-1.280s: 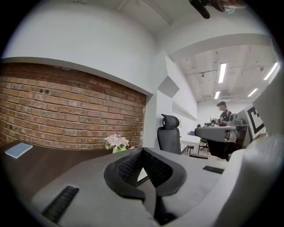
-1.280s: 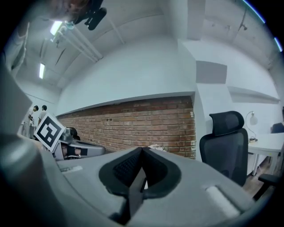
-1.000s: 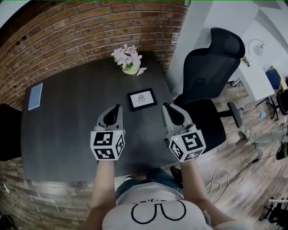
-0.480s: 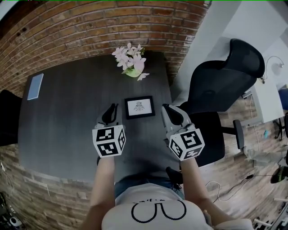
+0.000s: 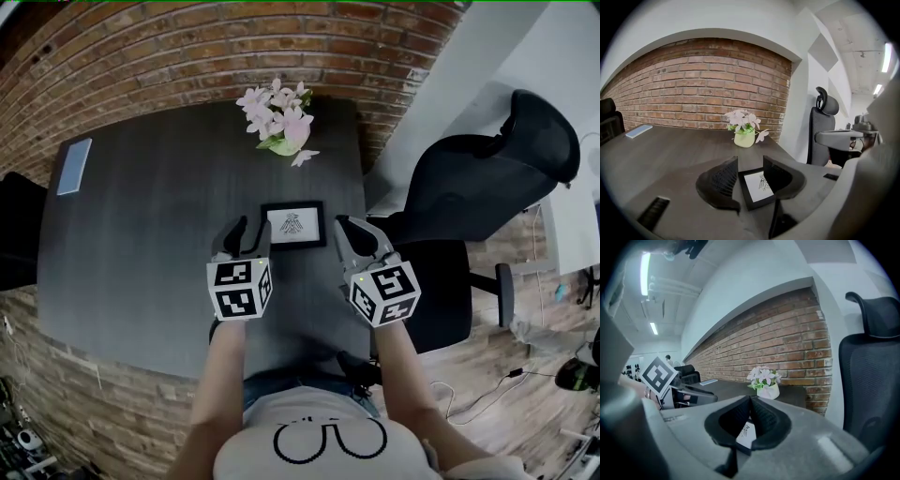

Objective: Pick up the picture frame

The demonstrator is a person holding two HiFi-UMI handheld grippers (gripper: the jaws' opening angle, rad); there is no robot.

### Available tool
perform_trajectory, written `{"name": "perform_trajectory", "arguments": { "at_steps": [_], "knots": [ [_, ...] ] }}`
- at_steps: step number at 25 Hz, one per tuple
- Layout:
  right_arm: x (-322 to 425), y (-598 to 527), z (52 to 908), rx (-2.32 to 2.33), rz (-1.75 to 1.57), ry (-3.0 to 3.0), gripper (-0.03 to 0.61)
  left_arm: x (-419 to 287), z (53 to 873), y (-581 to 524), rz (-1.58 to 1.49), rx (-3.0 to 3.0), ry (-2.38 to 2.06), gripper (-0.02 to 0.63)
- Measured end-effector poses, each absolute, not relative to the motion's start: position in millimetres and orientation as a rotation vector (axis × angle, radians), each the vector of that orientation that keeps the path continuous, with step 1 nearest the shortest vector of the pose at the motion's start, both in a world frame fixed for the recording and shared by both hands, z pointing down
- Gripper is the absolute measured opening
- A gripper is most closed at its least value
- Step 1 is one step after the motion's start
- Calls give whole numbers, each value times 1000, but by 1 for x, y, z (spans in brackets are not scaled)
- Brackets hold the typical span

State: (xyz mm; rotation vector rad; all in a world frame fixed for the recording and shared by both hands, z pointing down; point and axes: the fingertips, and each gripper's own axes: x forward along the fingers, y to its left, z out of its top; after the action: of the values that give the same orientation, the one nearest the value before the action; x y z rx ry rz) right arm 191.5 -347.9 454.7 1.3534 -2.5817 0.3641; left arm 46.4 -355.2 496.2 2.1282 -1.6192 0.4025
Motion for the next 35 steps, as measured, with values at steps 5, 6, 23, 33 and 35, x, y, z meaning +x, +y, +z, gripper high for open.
{"name": "perform_trajectory", "arguments": {
  "at_steps": [5, 6, 23, 33, 35],
  "knots": [
    [194, -359, 488, 1329, 446, -2530, 1, 47, 535, -365, 468, 2024, -1585, 166],
    [194, -360, 494, 1322, 462, -2521, 2, 47, 543, -367, 480, 2006, -1582, 166],
    [203, -371, 549, 1310, 591, -2457, 2, 54, 622, -379, 652, 1786, -1504, 110],
    [199, -368, 544, 1294, 606, -2482, 166, 47, 622, -380, 492, 1692, -1430, 66],
    [197, -367, 544, 1285, 658, -2489, 263, 48, 623, -380, 456, 1693, -1381, 66]
  ]
}}
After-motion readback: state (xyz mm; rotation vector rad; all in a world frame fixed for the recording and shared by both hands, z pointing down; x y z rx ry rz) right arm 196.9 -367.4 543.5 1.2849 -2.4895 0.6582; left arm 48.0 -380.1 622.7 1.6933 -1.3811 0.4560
